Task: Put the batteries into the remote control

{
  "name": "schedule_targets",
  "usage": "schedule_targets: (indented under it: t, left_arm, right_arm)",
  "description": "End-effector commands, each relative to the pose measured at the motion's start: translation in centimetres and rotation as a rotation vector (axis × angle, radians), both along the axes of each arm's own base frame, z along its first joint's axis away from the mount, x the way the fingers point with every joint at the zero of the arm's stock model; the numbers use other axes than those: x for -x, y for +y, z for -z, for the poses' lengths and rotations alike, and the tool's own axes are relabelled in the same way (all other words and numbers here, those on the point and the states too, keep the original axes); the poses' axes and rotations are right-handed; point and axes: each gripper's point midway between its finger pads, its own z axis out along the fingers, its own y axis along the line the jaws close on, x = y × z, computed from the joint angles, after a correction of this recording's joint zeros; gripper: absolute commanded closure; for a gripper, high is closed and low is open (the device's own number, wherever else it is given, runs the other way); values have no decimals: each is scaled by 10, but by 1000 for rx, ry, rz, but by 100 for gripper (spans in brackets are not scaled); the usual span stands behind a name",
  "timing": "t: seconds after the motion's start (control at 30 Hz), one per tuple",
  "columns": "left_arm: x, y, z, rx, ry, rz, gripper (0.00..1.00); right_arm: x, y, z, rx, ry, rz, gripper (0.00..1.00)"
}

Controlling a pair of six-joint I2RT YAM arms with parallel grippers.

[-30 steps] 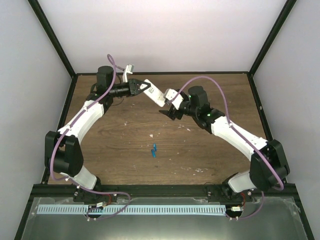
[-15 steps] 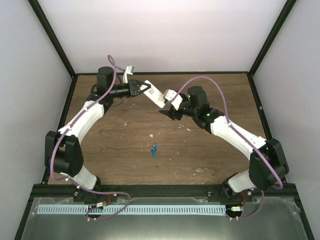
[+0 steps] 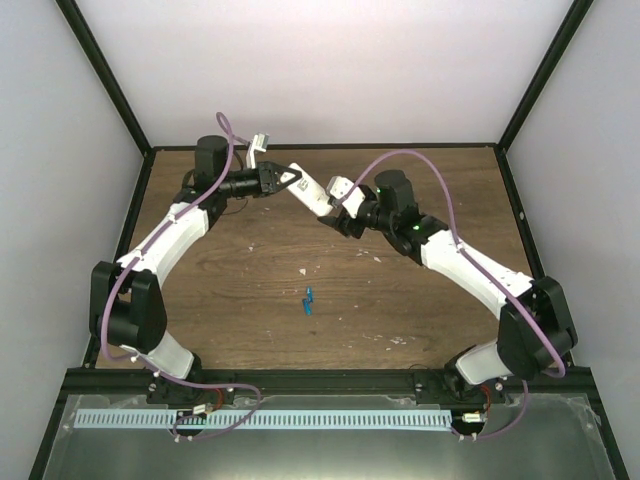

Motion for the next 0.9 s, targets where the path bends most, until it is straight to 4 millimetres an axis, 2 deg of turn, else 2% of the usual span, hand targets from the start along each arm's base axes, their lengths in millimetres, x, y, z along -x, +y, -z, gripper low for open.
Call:
schedule_targets:
  t: [0.0, 0.47, 0.87]
  left_arm:
    - [6, 1, -19, 16, -73, 8, 100]
    - [2, 3, -17, 11, -69, -14, 100]
    - [-4, 15, -13, -98, -132, -101, 100]
  right_arm:
    - [-5, 5, -16, -23, -14, -11, 36]
    - [-5, 4, -11, -5, -2, -9, 49]
    - [1, 0, -9, 21, 49, -3, 52]
